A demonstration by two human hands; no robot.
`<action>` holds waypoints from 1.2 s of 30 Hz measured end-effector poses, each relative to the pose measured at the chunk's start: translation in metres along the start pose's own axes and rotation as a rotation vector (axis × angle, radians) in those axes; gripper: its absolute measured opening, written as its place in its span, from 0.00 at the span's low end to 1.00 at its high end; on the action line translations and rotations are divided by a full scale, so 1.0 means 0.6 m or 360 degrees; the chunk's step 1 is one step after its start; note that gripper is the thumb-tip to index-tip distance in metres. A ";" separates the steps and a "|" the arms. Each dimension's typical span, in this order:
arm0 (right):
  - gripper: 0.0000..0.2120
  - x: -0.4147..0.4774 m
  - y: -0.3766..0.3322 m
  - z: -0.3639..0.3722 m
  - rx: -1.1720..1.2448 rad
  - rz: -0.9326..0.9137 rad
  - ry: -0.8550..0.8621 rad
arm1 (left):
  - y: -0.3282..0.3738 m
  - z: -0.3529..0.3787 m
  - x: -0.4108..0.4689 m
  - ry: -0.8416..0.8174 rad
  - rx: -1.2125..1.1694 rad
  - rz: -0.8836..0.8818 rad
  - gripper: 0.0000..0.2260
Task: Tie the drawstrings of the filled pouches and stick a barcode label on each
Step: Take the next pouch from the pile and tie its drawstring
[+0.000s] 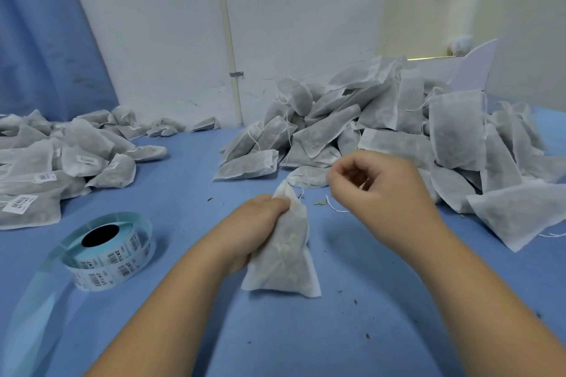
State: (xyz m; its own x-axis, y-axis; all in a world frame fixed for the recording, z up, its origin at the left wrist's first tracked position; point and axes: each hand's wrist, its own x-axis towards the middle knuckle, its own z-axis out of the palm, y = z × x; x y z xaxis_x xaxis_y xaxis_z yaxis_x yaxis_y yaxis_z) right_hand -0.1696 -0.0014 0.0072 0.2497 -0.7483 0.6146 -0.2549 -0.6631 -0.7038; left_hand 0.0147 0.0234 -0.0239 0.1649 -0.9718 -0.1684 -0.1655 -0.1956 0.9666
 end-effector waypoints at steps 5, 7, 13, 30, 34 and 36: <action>0.04 -0.015 -0.005 0.027 -0.0339 -0.0348 -0.0254 | 0.003 0.007 0.003 0.0220 -0.0108 0.0162 0.09; 0.04 -0.019 -0.004 0.033 -0.0437 -0.0391 -0.0319 | 0.006 0.009 0.002 0.0304 -0.0139 0.0220 0.08; 0.03 -0.026 -0.006 0.044 -0.0611 -0.0444 -0.0440 | 0.013 0.012 -0.004 0.0231 -0.0290 0.0235 0.10; 0.14 -0.013 0.026 0.027 -0.0412 -0.0148 -0.0567 | 0.023 0.001 -0.016 -0.0385 -0.1008 0.0118 0.16; 0.15 -0.014 0.017 0.030 -0.0243 -0.0208 -0.0600 | 0.019 0.003 -0.023 -0.0219 -0.0820 0.0268 0.11; 0.14 -0.016 0.012 0.033 -0.0116 -0.0178 -0.0614 | 0.017 -0.002 -0.032 -0.0157 -0.0806 0.0274 0.11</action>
State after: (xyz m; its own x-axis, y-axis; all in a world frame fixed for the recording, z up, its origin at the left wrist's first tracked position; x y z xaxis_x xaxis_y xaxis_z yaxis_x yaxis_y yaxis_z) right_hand -0.1556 0.0011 -0.0107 0.6083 -0.6186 0.4973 -0.2681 -0.7499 -0.6048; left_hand 0.0108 0.0402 -0.0107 0.0807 -0.9967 0.0066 0.3111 0.0315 0.9498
